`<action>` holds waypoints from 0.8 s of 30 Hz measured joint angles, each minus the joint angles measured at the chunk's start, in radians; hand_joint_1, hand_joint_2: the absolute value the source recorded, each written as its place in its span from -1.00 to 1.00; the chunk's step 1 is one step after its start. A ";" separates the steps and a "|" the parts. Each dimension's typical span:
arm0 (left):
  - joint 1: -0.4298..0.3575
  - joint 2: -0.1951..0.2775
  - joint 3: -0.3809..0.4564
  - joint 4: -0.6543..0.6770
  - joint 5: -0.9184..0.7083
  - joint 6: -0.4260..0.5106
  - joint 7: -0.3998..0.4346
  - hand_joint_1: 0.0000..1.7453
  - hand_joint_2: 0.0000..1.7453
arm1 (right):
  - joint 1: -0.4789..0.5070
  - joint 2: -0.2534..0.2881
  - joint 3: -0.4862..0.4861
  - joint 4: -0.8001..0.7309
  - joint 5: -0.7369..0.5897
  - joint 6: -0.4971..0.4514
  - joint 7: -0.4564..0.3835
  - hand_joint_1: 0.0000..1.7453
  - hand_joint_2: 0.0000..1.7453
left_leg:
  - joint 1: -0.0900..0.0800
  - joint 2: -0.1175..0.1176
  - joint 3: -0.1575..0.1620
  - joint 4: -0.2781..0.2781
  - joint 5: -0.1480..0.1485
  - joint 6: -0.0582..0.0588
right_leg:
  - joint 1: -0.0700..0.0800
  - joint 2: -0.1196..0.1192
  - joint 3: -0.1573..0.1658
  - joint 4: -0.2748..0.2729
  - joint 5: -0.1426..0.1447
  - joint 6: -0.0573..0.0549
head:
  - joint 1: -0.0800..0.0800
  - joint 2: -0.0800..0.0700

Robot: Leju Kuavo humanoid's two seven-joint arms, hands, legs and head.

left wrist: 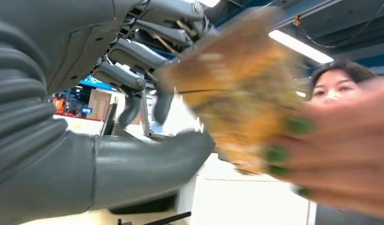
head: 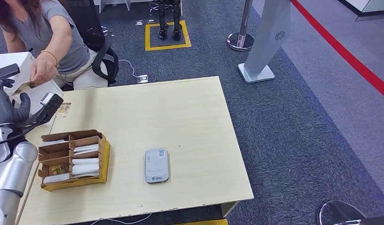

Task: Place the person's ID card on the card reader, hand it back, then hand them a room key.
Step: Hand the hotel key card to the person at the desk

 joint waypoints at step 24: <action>0.400 -0.001 0.060 -0.410 -0.022 -0.039 0.037 -1.00 1.00 | 0.031 0.000 -0.006 0.002 -0.062 -0.029 -0.029 -1.00 1.00 | 0.000 0.001 -0.002 0.000 -0.002 0.000 | 0.000 0.001 -0.002 -0.001 -0.001 0.001 | 0.000 0.000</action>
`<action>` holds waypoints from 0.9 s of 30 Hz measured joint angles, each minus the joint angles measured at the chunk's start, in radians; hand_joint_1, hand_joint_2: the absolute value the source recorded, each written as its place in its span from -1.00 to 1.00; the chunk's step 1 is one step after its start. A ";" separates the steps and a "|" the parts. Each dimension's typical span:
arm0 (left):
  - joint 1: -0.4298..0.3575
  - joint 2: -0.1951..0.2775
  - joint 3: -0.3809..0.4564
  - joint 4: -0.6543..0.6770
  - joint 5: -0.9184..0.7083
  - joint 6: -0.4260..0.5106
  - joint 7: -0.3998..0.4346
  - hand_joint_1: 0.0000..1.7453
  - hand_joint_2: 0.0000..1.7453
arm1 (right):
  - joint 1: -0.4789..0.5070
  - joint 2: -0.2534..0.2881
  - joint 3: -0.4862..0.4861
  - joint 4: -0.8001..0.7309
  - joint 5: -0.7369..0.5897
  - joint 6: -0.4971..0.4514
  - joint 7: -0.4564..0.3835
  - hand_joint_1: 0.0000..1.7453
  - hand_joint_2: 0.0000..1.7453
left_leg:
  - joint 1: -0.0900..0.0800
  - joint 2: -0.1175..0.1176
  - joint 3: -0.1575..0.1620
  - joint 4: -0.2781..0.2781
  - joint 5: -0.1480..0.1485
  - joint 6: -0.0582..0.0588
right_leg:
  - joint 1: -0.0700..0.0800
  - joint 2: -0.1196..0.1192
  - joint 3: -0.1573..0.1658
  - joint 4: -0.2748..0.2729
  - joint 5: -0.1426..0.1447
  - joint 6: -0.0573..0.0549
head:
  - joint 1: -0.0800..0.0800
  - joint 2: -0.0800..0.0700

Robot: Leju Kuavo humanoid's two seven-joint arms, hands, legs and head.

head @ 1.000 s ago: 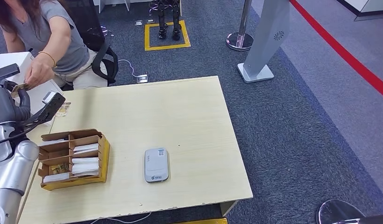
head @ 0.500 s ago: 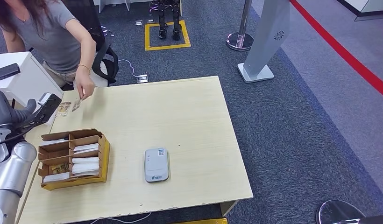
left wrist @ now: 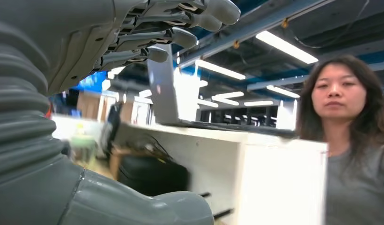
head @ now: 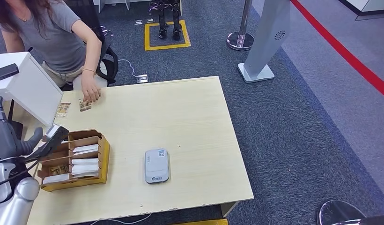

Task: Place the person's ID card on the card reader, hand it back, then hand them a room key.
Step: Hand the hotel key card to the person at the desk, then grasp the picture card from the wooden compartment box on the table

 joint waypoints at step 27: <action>0.471 -0.068 0.321 -0.456 -0.355 -0.116 0.112 -1.00 1.00 | 0.012 0.002 -0.022 0.001 -0.037 -0.030 -0.011 -1.00 1.00 | 0.000 -0.002 -0.001 0.000 0.000 0.000 | 0.000 -0.002 0.000 0.000 0.000 0.000 | 0.000 0.000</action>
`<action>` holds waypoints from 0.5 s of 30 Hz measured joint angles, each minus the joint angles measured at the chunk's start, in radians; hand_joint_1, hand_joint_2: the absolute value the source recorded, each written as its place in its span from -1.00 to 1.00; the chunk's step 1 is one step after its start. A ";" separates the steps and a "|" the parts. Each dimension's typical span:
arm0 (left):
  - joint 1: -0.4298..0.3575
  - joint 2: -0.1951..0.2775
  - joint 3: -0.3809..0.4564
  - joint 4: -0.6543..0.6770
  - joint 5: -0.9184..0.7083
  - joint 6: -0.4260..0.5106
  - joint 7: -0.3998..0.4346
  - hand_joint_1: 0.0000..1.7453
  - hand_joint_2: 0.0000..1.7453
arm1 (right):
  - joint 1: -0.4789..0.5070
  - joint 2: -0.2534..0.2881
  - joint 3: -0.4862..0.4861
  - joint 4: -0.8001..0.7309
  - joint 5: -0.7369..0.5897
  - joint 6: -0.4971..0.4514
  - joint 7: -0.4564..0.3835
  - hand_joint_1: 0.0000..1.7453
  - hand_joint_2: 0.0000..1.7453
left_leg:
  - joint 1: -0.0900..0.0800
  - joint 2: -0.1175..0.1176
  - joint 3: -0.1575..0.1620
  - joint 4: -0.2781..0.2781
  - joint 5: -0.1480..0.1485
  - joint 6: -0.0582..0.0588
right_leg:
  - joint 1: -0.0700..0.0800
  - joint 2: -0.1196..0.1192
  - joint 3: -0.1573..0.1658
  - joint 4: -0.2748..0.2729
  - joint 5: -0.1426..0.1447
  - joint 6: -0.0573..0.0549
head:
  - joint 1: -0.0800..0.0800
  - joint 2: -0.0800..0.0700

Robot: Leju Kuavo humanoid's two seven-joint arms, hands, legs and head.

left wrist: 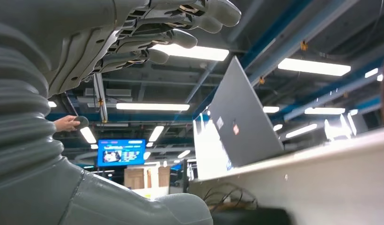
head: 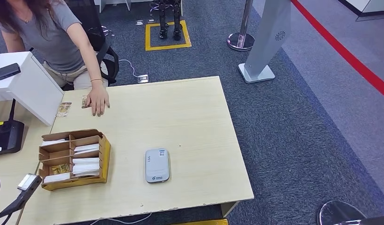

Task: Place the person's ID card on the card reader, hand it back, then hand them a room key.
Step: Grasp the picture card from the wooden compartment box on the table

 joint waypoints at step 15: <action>-0.026 -0.044 -0.250 0.046 -0.034 -0.160 0.105 -1.00 1.00 | -0.001 0.000 0.000 0.000 -0.013 -0.006 -0.001 -1.00 1.00 | 0.000 0.000 0.000 0.000 0.000 0.000 | 0.000 0.000 0.000 -0.001 0.000 0.000 | 0.000 0.000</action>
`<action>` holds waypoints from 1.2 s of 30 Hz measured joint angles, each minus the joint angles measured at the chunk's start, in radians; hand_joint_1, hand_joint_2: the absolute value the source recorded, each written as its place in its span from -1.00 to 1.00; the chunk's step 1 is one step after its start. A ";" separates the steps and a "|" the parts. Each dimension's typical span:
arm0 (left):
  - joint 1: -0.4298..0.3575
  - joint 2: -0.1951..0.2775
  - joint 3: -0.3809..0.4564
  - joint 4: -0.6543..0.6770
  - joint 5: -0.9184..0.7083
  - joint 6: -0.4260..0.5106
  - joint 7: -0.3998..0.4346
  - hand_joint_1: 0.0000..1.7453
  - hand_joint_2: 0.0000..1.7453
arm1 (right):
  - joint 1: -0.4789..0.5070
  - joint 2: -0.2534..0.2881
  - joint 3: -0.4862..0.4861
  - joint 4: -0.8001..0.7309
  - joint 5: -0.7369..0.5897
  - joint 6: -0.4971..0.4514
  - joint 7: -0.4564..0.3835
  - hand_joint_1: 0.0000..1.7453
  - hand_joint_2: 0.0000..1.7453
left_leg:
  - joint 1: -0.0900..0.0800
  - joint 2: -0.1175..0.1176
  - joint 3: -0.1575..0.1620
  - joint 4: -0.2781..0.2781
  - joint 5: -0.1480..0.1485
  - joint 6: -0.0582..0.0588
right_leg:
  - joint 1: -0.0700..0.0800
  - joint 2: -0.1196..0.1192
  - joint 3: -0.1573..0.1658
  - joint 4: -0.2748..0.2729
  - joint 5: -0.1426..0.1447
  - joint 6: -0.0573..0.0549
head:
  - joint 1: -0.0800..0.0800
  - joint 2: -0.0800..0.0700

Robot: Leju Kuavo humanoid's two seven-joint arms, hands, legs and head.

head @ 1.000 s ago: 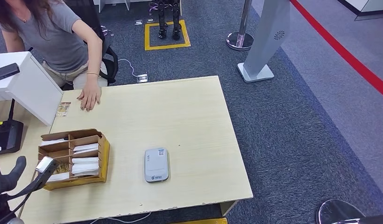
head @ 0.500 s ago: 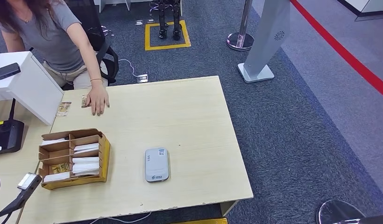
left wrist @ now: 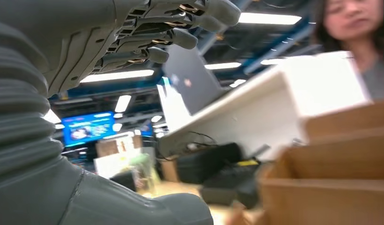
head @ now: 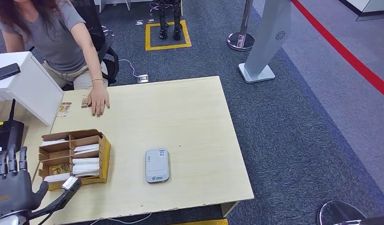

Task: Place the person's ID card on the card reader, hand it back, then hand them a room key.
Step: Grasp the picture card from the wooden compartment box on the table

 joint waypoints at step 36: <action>-0.017 0.085 -0.227 -0.022 -0.063 -0.146 0.150 -1.00 1.00 | 0.001 0.000 -0.003 0.003 -0.038 -0.031 -0.015 -1.00 1.00 | 0.000 0.000 0.000 0.000 0.000 0.000 | 0.000 0.000 0.000 0.000 0.000 0.000 | 0.000 0.000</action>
